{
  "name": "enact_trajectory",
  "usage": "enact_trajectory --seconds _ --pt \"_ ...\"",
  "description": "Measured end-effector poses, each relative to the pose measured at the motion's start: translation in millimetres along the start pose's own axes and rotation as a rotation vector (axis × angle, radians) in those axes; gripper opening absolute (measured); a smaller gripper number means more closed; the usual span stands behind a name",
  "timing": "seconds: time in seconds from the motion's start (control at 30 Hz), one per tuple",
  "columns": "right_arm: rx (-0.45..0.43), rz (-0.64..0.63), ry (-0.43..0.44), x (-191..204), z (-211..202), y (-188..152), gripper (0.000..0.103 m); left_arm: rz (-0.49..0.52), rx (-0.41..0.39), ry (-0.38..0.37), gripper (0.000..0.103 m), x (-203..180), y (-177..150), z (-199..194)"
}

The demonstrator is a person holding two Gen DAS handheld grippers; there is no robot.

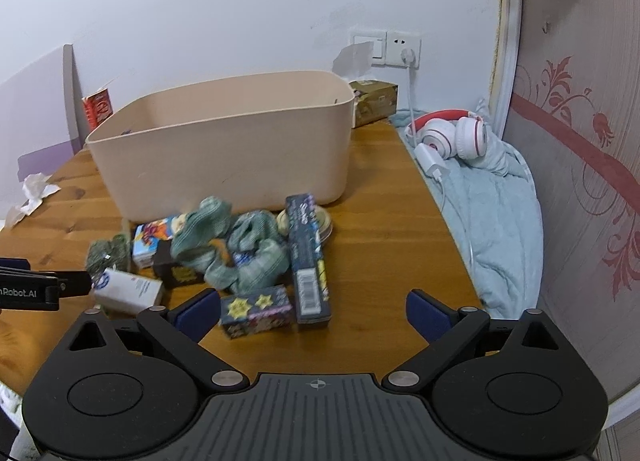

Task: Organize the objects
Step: 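Grasp the green seaweed bag with the left tool while the right tool grasps the dark blue toothpaste box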

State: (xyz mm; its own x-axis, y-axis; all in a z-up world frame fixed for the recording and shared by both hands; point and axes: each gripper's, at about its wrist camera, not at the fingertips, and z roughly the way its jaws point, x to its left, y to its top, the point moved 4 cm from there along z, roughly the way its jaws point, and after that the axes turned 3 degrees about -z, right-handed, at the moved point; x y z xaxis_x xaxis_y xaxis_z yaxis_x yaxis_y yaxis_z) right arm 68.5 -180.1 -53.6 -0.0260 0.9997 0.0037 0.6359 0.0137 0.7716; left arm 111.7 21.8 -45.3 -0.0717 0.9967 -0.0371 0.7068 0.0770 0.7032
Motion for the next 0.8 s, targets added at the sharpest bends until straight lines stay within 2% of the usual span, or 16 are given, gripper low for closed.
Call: enact_trajectory --seconds 0.27,0.5,0.57,0.7,0.8 --pt "0.005 0.009 0.003 -8.9 23.3 10.1 0.090 0.000 0.010 0.030 0.103 5.3 14.9 25.4" --pt "0.013 -0.014 0.008 -11.5 42.8 21.5 0.080 -0.019 0.043 0.005 0.103 12.2 22.0 46.5" --pt "0.028 -0.019 0.008 -12.5 49.6 22.1 0.075 -0.034 0.059 -0.019 0.100 14.3 22.6 50.7" --pt "0.062 -0.039 0.013 -11.5 60.5 20.1 0.068 -0.049 0.109 -0.062 0.080 14.2 20.8 57.6" --pt "0.081 -0.052 0.023 -9.2 65.5 17.7 0.061 -0.041 0.118 -0.064 0.076 12.1 19.7 61.9"
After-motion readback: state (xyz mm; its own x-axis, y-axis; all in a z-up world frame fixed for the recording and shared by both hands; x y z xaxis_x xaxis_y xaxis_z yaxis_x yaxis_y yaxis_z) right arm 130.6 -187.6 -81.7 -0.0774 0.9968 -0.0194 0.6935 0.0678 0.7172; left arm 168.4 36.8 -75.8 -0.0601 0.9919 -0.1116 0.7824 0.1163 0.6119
